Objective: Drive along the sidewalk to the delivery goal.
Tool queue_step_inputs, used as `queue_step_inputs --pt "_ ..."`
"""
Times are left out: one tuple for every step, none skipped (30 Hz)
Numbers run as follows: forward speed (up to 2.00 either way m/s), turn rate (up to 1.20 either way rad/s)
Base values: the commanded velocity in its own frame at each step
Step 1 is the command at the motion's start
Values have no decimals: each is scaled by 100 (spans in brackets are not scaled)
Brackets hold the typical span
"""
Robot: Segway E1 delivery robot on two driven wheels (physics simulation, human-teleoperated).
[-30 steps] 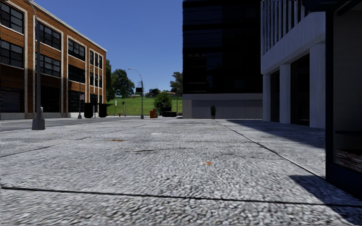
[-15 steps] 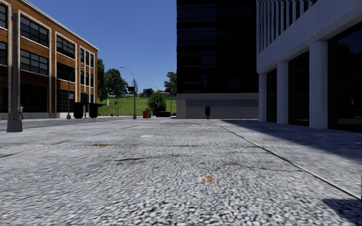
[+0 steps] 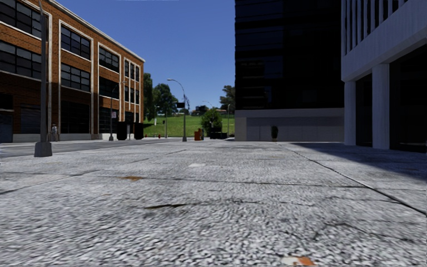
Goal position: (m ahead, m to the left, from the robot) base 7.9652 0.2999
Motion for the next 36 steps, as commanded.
queue_step_inputs --pt "200 0" --pt "200 0" --pt "200 0" --pt "200 0" --pt "200 0" --pt "200 0" --pt "200 0" --pt "200 0" --pt "200 0" --pt "200 0" --pt "200 0" --pt "200 0" --pt "200 0" --pt "200 0" --pt "200 0" --pt "200 0" --pt "200 0" --pt "200 0" --pt "200 0" --pt "200 0" --pt "200 0" --pt "200 0" --pt "200 0" --pt "200 0" --pt "200 0" --pt "200 0" --pt "200 0" --pt "200 0" --pt "200 0" --pt "200 0" --pt "200 0" --pt "200 0" --pt "200 0" --pt "200 0" --pt "200 0" --pt "200 0"
